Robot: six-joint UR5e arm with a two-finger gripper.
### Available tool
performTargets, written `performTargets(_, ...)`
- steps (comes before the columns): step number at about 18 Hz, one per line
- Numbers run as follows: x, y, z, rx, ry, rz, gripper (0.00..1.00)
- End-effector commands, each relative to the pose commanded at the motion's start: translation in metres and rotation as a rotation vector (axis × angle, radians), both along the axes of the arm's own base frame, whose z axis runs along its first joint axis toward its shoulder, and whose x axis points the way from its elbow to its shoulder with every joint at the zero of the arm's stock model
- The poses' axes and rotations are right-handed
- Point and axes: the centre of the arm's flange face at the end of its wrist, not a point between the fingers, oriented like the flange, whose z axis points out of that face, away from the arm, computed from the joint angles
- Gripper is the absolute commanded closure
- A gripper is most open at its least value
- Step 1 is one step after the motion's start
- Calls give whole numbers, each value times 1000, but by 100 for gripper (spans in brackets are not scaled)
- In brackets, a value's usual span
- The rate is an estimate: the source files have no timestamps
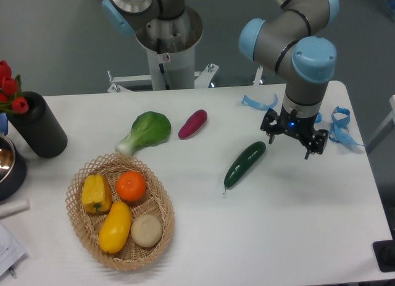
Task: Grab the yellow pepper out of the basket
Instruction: 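Move the open gripper over the yellow bell pepper in the basket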
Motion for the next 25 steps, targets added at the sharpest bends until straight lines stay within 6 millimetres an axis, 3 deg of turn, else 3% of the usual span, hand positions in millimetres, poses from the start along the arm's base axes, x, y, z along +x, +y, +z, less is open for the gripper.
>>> performTargets(4,8,4,8,11,5,-12,0)
performTargets(5,14,3,2,10,-11,-12,0)
performTargets(9,59,-1,10,19,-17,-3,0)
performTargets(12,97,13,32,60,-10,132,0)
performTargets(15,123,39,36,104,-43,317,0)
performTargets(18,139,58,40,124,-51,387,0)
performTargets(20,169,84,42,135,-63,403,0)
performTargets(22,185,98,41,149,-76,459,0)
performTargets(25,226,134,30,142,-103,468,0)
